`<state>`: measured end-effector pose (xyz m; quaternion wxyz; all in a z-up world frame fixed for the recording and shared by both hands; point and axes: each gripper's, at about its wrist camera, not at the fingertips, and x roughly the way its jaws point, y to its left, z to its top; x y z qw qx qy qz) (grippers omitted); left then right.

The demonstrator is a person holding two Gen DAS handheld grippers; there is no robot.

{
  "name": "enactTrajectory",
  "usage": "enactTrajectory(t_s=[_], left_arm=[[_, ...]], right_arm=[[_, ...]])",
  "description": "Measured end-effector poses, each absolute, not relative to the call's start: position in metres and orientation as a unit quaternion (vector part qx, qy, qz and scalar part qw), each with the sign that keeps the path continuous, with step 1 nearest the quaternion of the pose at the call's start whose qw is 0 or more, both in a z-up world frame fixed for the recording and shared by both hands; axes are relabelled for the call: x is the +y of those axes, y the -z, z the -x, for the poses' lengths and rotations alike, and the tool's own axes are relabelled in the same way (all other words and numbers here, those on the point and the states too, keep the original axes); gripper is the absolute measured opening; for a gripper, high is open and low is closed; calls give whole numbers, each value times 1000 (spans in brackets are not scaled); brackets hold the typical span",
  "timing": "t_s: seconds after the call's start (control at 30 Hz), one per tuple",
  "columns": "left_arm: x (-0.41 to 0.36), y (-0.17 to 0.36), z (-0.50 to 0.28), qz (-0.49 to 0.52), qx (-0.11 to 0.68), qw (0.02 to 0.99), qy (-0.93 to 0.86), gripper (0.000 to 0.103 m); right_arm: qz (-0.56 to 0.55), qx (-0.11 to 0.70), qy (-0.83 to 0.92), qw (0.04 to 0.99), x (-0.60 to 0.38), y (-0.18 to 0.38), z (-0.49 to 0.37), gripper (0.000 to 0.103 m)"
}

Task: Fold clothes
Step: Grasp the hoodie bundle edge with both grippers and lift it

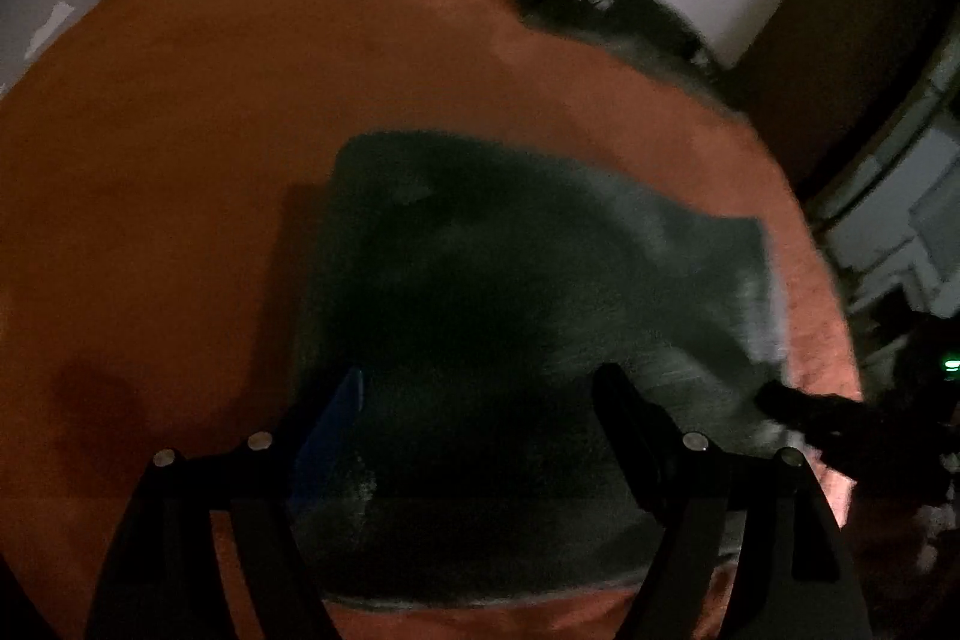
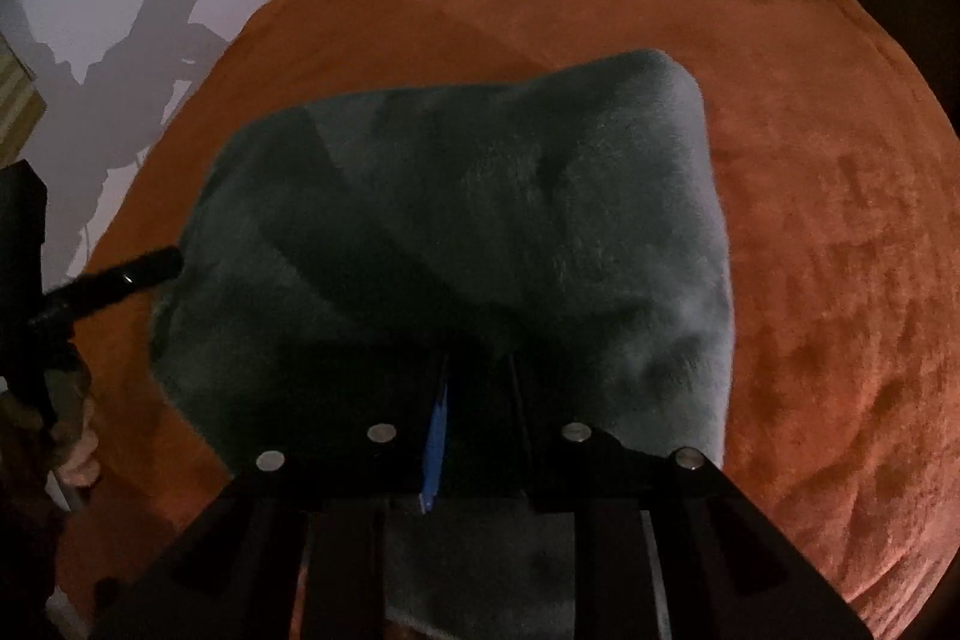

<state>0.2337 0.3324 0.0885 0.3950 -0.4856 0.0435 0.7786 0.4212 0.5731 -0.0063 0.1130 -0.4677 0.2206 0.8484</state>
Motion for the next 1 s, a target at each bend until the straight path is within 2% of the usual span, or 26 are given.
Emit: enactTrajectory(t_s=[0.1, 0.2, 0.4, 0.47, 0.53, 0.6, 0.73, 0.77, 0.83, 0.9, 1.0], left_arm=[[357, -102, -235, 468, 65, 421, -774, 81], [395, -97, -236, 471, 96, 425, -767, 81], [442, -49, -233, 478, 170, 359, -784, 80], [435, -44, -235, 463, 166, 345, -800, 80], [425, -46, -234, 449, 162, 333, -813, 80], [414, -46, -226, 446, 152, 318, -823, 81], [386, -44, -199, 455, 109, 259, -845, 81], [376, -41, -190, 457, 101, 232, -852, 83], [356, -34, -176, 471, 82, 200, -855, 94], [340, -27, -165, 496, 60, 202, -843, 95], [340, -44, -176, 473, 84, 179, -859, 95]], right_arm=[[454, 207, -860, 109, 574, -10, -403, 20], [441, 197, -870, 102, 577, -23, -367, 40], [467, 209, -855, 88, 582, 4, -316, 40], [485, 238, -838, 81, 592, 24, -312, 36], [475, 240, -842, 89, 601, 26, -319, 10], [469, 245, -844, 93, 611, 27, -326, 2], [450, 282, -841, 105, 628, 33, -347, 0], [445, 277, -843, 119, 630, 31, -352, 0], [431, 264, -850, 149, 630, 26, -363, 0], [414, 281, -848, 176, 636, 26, -379, 0], [405, 315, -831, 217, 655, 26, -392, 0]])
